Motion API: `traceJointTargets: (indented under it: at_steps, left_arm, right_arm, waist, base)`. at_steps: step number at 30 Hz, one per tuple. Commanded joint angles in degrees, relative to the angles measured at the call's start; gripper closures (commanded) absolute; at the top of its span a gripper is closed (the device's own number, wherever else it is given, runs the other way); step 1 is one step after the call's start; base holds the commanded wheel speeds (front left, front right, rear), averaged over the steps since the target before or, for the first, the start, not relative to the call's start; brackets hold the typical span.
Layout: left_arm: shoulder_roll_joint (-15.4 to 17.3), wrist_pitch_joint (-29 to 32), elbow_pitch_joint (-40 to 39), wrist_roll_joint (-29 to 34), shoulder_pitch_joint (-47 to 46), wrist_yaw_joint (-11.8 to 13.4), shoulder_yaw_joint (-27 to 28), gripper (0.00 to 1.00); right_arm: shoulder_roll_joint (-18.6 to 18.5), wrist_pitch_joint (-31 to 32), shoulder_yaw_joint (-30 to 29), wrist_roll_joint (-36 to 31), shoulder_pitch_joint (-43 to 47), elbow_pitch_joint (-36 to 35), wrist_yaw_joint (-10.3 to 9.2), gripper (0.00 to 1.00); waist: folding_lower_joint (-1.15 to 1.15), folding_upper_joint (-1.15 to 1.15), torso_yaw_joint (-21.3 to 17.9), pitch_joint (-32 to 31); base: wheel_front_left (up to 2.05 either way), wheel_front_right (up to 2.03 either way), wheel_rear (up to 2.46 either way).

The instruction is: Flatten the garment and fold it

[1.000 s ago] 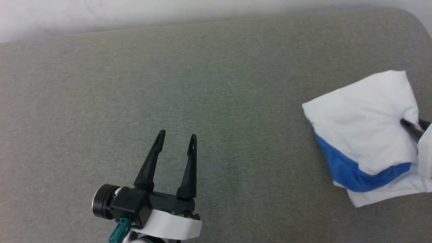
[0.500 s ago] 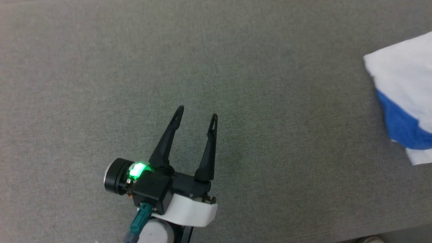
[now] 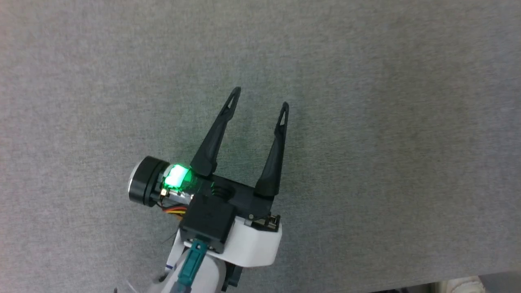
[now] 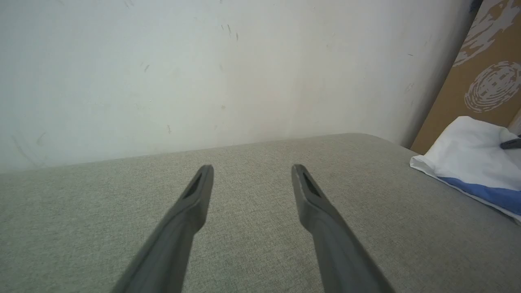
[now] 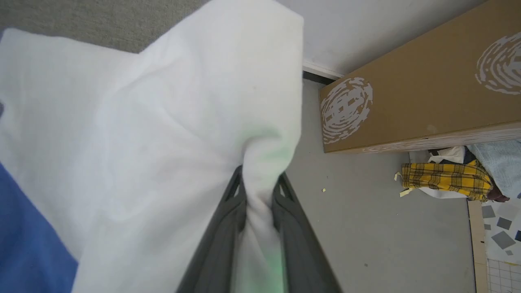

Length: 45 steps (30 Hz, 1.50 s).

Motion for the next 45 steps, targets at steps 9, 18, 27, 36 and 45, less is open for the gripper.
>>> traceJointTargets:
  at_steps: [9, 18, 27, 36, 45]
  left_arm:
    - [0.1, 1.2, -1.3, 2.4, -2.7, 1.0, -0.9, 0.00]
    - [0.2, 1.7, -1.0, 2.7, -3.6, 1.3, -1.0, 0.00]
    - [-0.2, -0.3, 0.3, -0.5, -1.7, 3.4, 0.4, 0.00]
    - [0.9, -2.6, 3.3, -2.7, 2.7, 6.0, 3.3, 0.00]
    - [2.5, -2.7, 3.5, -4.7, 8.4, 7.3, 5.0, 0.00]
  right_arm:
    - [-0.6, -5.1, 4.1, 0.0, -5.3, 9.2, -0.12, 0.43]
    - [0.0, -7.5, 9.3, 1.0, -9.5, 14.2, -0.12, 0.00]
    - [-0.3, -10.0, 12.6, 2.9, -11.8, 17.6, -0.12, 0.00]
    - [5.6, -18.4, 11.2, 5.4, -10.4, 19.7, -0.12, 0.00]
    - [13.4, -26.7, 8.3, 7.2, -1.9, 12.6, -0.12, 0.00]
  waist:
    - [-0.01, 0.00, 0.6, 5.9]
    - [-0.01, 0.00, 0.1, 5.3]
    - [-0.01, 0.00, 1.6, 0.1]
    - [-0.01, 0.00, 3.4, -9.8]
    - [-0.01, 0.00, 4.9, -20.1]
  base:
    - [0.00, 0.00, 0.00]
    - [0.00, 0.00, 0.00]
    - [0.00, 0.00, 0.00]
    - [0.00, 0.00, 0.00]
    - [0.00, 0.00, 0.00]
